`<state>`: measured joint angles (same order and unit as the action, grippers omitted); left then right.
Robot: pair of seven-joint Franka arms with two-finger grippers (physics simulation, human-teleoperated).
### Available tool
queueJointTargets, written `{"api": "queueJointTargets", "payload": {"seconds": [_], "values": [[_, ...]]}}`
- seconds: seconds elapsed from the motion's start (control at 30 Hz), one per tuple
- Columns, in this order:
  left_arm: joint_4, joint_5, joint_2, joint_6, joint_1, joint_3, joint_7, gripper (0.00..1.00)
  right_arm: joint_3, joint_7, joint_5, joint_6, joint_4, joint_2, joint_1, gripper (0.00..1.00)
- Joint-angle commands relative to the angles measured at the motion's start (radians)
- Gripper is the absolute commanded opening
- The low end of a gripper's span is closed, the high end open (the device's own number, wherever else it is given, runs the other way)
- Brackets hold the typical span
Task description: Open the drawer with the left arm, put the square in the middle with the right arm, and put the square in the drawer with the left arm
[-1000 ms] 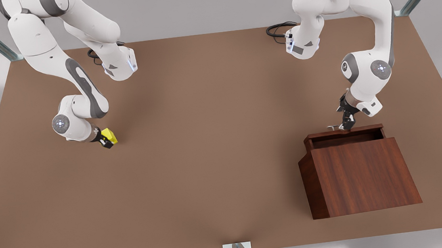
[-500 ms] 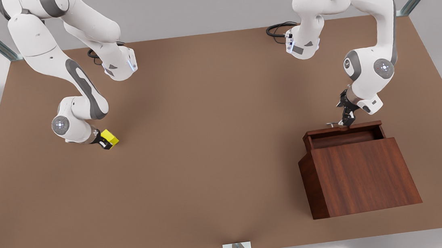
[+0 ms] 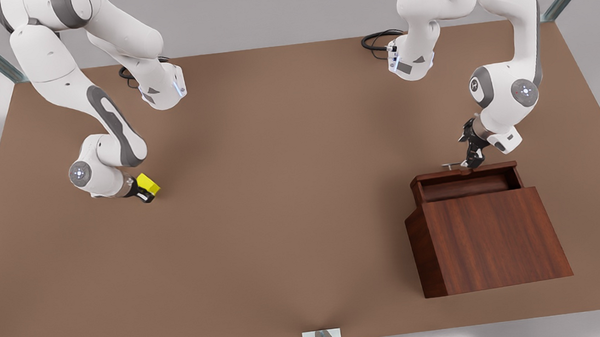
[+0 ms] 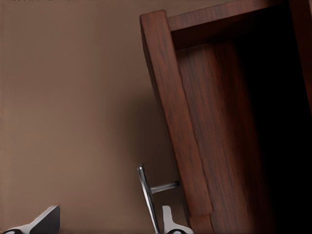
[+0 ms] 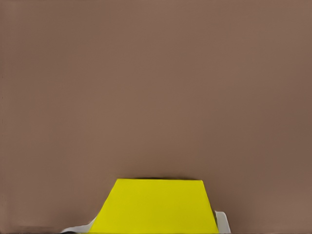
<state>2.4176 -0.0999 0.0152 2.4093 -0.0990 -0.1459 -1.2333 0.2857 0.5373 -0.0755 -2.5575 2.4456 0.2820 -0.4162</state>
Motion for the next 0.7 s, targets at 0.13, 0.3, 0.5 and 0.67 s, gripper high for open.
{"api": "queueJointTargets", "payload": {"seconds": [0.13,0.3,0.5,0.67], "values": [[0.0,0.0,0.008,-0.024,-0.007,0.0,-0.003,1.0,0.061,0.28,0.155,0.034,-0.028,-0.049,0.02,0.69],[0.0,0.0,0.023,-0.055,-0.007,0.0,-0.003,1.0,0.113,0.145,0.171,0.233,-0.186,-0.026,0.139,0.74],[0.0,0.0,0.025,-0.076,-0.007,0.0,-0.006,1.0,0.113,0.65,-0.056,0.451,-0.457,0.02,0.55,0.72],[0.002,0.0,0.04,-0.102,-0.008,0.002,-0.009,1.0,0.113,0.875,-0.237,0.276,-0.623,0.196,0.778,0.72]]}}
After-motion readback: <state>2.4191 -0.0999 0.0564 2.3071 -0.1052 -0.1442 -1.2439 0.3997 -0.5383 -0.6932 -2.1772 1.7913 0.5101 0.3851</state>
